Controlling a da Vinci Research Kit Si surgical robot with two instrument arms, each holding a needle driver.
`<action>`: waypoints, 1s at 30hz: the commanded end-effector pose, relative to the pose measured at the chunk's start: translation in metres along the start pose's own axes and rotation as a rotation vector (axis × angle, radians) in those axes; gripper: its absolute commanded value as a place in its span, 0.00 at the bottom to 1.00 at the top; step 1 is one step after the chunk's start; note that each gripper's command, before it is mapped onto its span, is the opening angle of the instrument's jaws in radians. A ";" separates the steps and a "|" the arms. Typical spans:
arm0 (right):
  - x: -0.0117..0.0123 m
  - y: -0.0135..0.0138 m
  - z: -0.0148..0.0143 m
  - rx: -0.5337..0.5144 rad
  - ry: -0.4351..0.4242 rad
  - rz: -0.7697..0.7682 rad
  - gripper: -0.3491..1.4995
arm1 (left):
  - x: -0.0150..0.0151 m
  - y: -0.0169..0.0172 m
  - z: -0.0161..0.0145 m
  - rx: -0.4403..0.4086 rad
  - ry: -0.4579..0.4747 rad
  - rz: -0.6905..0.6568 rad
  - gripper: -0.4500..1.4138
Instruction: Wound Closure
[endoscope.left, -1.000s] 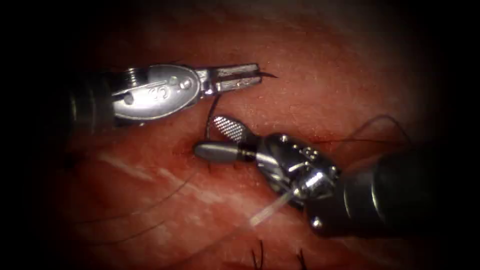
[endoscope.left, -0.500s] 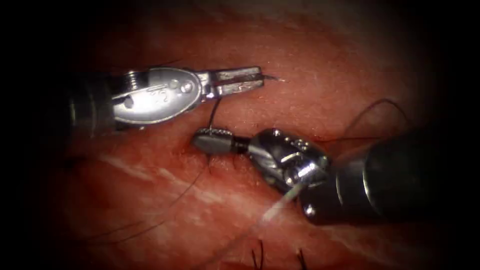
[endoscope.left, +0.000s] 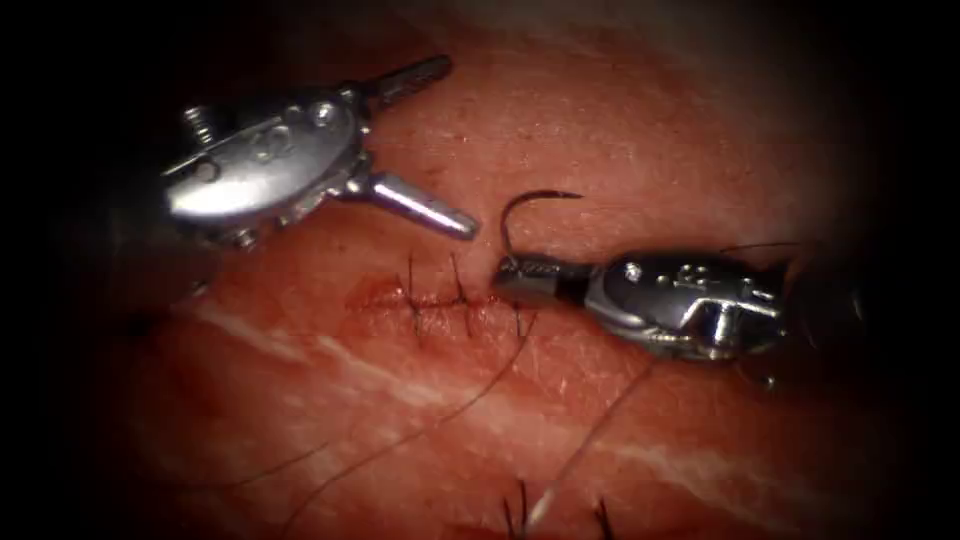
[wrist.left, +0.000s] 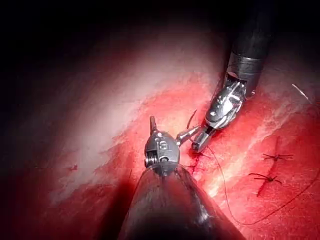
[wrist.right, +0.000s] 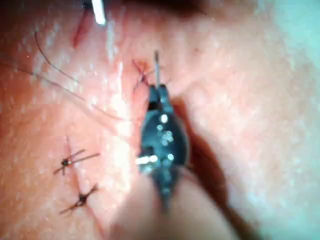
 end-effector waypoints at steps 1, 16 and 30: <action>-0.0002 -0.0004 0.0005 -0.001 -0.016 -0.077 0.00 | -0.0005 0.0001 0.0007 -0.022 -0.017 -0.030 0.66; 0.0036 0.0011 -0.0019 -0.269 -0.162 -0.629 0.00 | -0.0015 -0.0011 0.0001 -0.101 -0.207 -0.276 0.61; 0.0081 -0.0011 -0.0008 -0.530 -0.479 -0.969 0.00 | -0.0029 -0.0028 0.0057 0.108 -0.482 -0.249 0.60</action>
